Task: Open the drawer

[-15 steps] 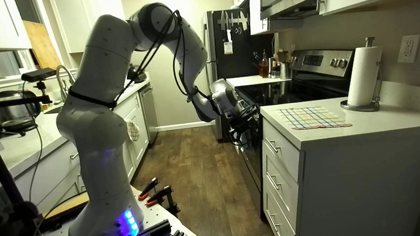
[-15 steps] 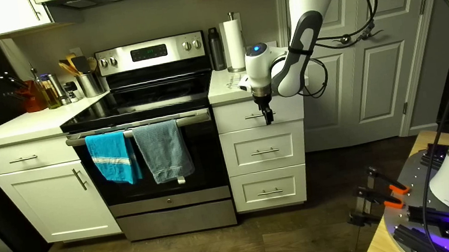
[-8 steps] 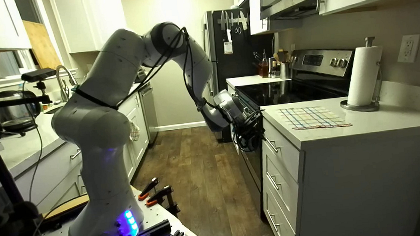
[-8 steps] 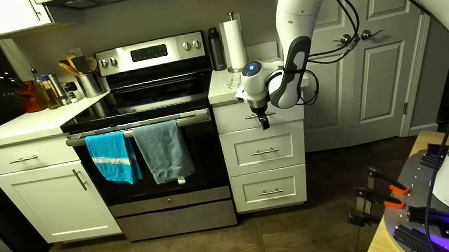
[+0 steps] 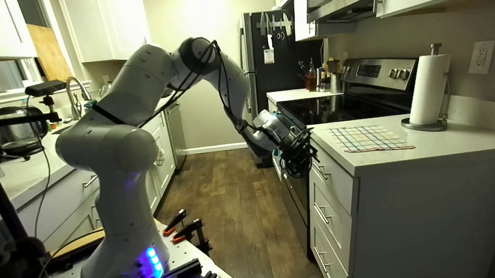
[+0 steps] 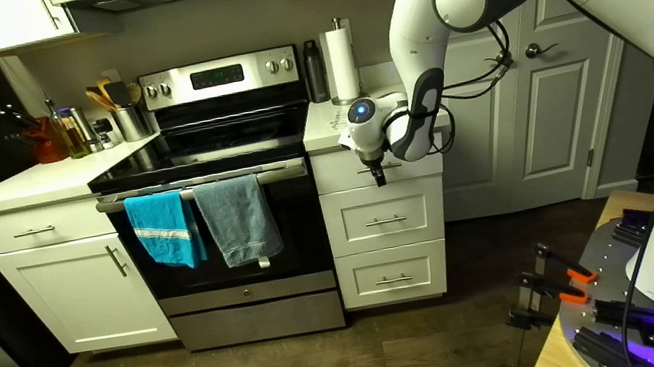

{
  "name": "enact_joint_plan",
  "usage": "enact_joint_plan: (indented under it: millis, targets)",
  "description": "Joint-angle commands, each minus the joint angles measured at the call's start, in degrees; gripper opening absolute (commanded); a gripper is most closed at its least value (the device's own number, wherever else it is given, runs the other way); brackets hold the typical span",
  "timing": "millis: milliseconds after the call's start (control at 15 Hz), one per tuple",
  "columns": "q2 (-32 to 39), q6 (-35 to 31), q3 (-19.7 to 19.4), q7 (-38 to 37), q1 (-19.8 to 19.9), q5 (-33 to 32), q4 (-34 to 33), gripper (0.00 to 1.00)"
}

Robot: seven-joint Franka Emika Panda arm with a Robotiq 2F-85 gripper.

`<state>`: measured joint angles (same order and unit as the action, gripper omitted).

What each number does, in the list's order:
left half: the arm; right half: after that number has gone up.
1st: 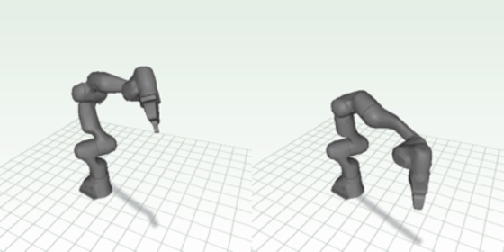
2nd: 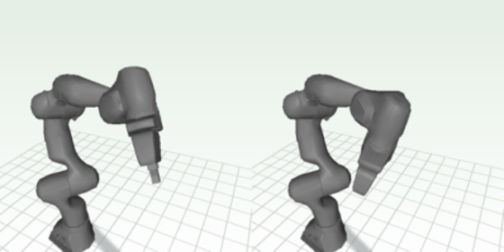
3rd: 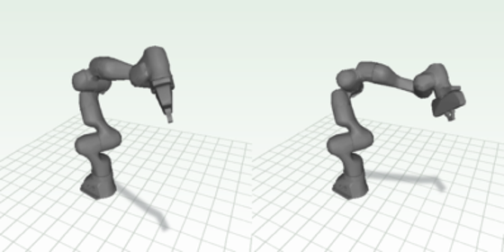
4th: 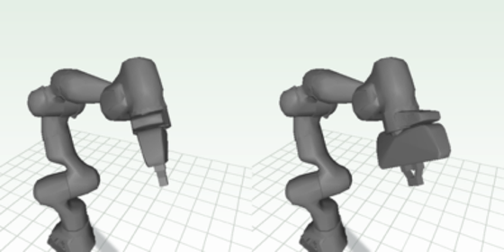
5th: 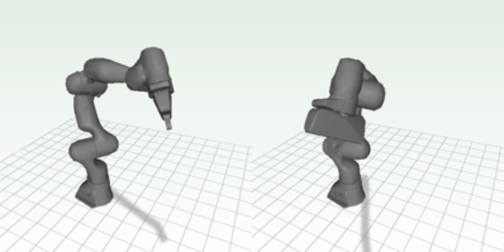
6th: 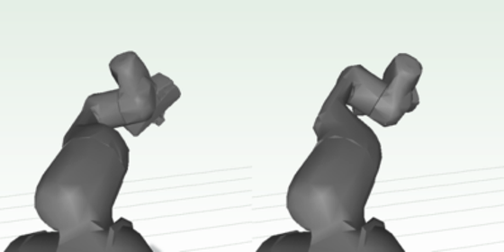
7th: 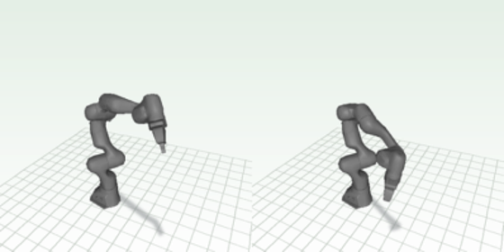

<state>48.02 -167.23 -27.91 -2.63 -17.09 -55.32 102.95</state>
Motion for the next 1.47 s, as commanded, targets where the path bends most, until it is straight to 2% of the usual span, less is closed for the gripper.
enact_joint_plan:
  millis: [0, 467, 933, 1133, 1267, 1400]
  targets:
    - [2.09, -2.07, -2.85, -5.03, -1.36, -0.99, -1.11, 1.0]
    - [1.92, -2.62, -1.29, -7.01, 1.7, 1.07, -0.56, 1.0]
    - [4.49, -8.04, 1.78, -6.86, 5.22, 4.02, -2.58, 1.0]
    - [4.99, -8.34, 2.85, -6.72, 6.15, 5.45, -3.14, 1.0]
    - [4.34, -6.89, 5.54, -5.54, 8.16, 8.01, -2.88, 1.0]
    - [3.35, -5.25, 9.94, -3.69, 11.76, 11.07, -2.6, 1.0]
